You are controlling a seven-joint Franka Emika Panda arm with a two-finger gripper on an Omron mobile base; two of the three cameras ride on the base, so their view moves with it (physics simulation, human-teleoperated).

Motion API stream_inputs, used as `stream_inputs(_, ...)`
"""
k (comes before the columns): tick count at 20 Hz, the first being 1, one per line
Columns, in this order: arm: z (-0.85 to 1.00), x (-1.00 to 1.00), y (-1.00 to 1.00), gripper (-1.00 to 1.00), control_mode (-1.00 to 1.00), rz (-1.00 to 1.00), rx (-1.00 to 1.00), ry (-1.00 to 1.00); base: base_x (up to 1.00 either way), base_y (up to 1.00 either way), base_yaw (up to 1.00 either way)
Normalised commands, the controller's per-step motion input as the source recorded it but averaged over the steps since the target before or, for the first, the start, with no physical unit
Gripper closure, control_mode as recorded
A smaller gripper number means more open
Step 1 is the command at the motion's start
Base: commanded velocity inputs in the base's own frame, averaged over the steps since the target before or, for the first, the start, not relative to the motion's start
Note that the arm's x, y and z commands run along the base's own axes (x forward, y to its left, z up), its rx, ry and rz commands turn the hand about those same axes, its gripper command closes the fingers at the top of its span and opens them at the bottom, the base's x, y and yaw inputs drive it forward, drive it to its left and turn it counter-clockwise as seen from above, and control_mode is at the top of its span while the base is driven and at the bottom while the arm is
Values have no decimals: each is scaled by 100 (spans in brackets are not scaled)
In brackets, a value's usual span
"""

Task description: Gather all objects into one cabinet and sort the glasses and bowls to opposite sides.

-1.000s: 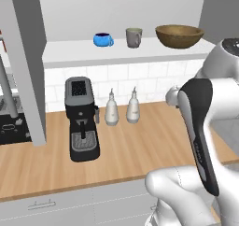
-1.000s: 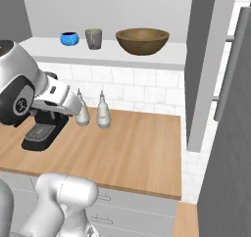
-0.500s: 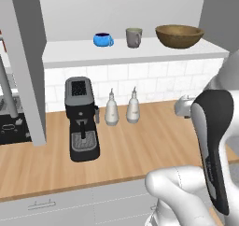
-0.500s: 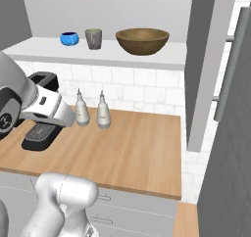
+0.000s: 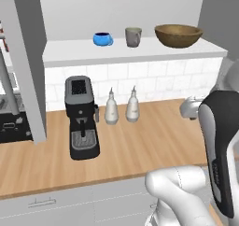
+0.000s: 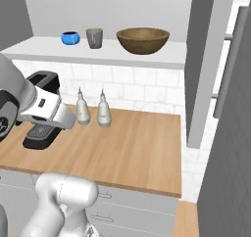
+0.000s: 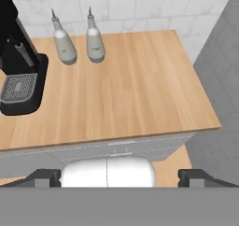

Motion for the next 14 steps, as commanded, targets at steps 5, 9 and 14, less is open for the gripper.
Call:
stream_inputs(5, 0, 0, 0, -100, 100, 0, 0, 0, -88, 11, 11)
stream_inputs(9, 0, 0, 0, -100, 100, 0, 0, 0, -72, 47, 34)
stream_inputs(14, 0, 0, 0, -100, 100, 0, 0, 0, -14, 61, 62)
